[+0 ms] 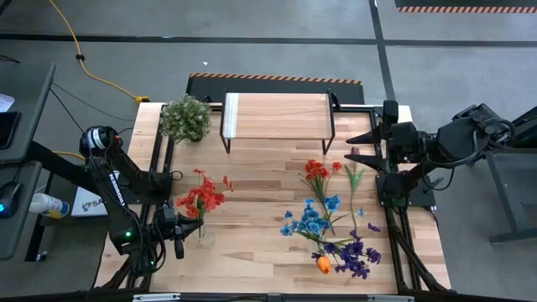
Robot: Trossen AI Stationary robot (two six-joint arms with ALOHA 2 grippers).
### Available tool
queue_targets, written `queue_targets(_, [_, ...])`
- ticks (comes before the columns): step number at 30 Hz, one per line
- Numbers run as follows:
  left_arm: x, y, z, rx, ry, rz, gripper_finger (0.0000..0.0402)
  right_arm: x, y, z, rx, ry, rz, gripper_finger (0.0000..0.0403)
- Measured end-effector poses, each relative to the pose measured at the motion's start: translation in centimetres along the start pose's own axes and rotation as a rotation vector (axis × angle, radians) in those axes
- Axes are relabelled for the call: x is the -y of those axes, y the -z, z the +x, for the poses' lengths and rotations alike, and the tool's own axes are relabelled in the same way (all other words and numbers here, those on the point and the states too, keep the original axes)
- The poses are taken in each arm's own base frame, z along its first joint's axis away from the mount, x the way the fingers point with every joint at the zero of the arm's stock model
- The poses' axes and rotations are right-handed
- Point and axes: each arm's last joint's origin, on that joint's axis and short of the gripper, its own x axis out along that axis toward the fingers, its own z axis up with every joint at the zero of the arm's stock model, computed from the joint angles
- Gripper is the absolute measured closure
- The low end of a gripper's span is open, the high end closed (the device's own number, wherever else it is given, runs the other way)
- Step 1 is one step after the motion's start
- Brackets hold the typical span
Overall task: Pick and place flowers into a vace then onto a shelf
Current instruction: Put the bottom orange flowers into the left transparent vase
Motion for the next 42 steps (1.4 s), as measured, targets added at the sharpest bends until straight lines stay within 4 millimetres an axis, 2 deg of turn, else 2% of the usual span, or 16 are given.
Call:
queue_targets(4, [0.0, 0.0, 0.0, 0.000, 0.000, 0.000, 0.0318, 0.0, 0.0, 0.0, 0.000, 0.000, 0.000, 0.0269])
queue_targets(13, [-0.1, 0.0, 0.0, -0.001, -0.004, 0.015, 0.0237, -0.3, 0.0, 0.4, -0.009, -0.008, -0.006, 0.0269])
queue_targets(20, [-0.2, 0.0, -0.2, -0.004, -0.001, 0.029, 0.0199, -0.3, 0.1, 0.5, -0.011, 0.001, -0.008, 0.0269])
queue_targets(26, [-0.2, 0.0, -1.6, -0.025, 0.061, 0.031, 0.0186, -0.3, 0.1, 0.5, -0.011, 0.002, -0.008, 0.0269])
queue_targets(35, [0.4, -0.7, -4.3, -0.042, 0.183, 0.026, 0.0192, -0.3, 0.1, 0.5, -0.011, 0.002, -0.008, 0.0269])
queue_targets(42, [0.3, -0.6, -4.6, -0.034, 0.200, 0.033, 0.0186, -0.3, 0.1, 0.5, -0.011, 0.002, -0.015, 0.0269])
